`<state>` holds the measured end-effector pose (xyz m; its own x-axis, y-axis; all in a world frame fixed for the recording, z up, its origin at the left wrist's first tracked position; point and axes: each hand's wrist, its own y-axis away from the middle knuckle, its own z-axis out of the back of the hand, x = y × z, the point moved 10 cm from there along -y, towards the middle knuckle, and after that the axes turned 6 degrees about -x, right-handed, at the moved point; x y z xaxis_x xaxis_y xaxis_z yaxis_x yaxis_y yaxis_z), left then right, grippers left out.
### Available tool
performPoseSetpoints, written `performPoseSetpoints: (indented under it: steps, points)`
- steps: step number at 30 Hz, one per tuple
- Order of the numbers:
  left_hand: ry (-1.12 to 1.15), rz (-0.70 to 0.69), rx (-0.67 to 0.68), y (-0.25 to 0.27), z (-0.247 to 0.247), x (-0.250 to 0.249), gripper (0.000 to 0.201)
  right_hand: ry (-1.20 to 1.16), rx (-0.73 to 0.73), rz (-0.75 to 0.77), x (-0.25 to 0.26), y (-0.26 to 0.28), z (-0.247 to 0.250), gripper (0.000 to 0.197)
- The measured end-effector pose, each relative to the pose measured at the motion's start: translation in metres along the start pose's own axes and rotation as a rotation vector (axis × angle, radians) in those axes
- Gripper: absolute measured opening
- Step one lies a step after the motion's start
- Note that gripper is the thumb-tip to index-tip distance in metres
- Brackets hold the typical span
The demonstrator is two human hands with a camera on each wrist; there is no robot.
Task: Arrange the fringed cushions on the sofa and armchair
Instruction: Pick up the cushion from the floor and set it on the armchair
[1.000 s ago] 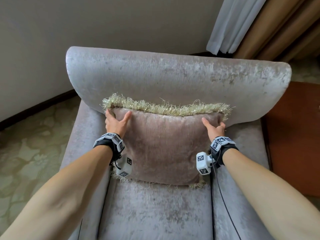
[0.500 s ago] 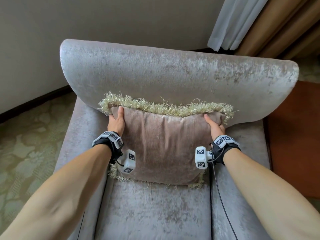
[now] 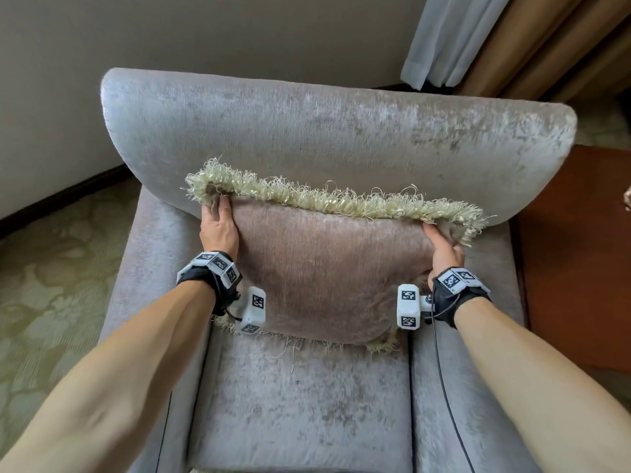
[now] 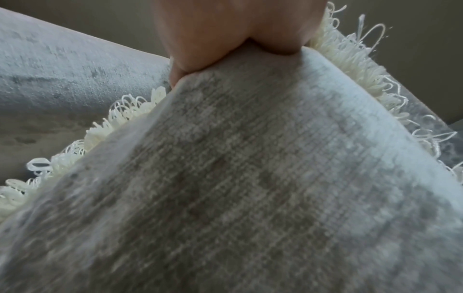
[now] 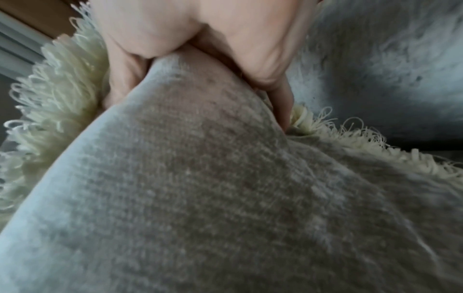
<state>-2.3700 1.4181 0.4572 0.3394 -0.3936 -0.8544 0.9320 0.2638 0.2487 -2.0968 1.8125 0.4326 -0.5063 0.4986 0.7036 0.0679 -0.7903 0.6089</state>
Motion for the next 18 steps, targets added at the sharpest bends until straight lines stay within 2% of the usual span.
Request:
performPoseSetpoints:
  steps: [5, 7, 12, 18]
  points:
    - [0.093, -0.026, -0.025, -0.011, 0.001, 0.004, 0.043, -0.073, 0.008, -0.012, 0.008, -0.006, 0.0, 0.073]
    - [0.08, 0.006, 0.016, -0.013, -0.006, 0.013, 0.042, -0.066, 0.027, -0.016, 0.007, -0.005, -0.004, 0.08]
    - [0.037, 0.075, 0.145, -0.015, -0.019, 0.009, 0.047, -0.055, 0.102, -0.006, 0.016, 0.003, -0.016, 0.117]
    - [0.161, 0.036, 0.09, -0.011, -0.009, -0.003, 0.043, -0.032, 0.076, 0.033, 0.023, 0.005, -0.012, 0.092]
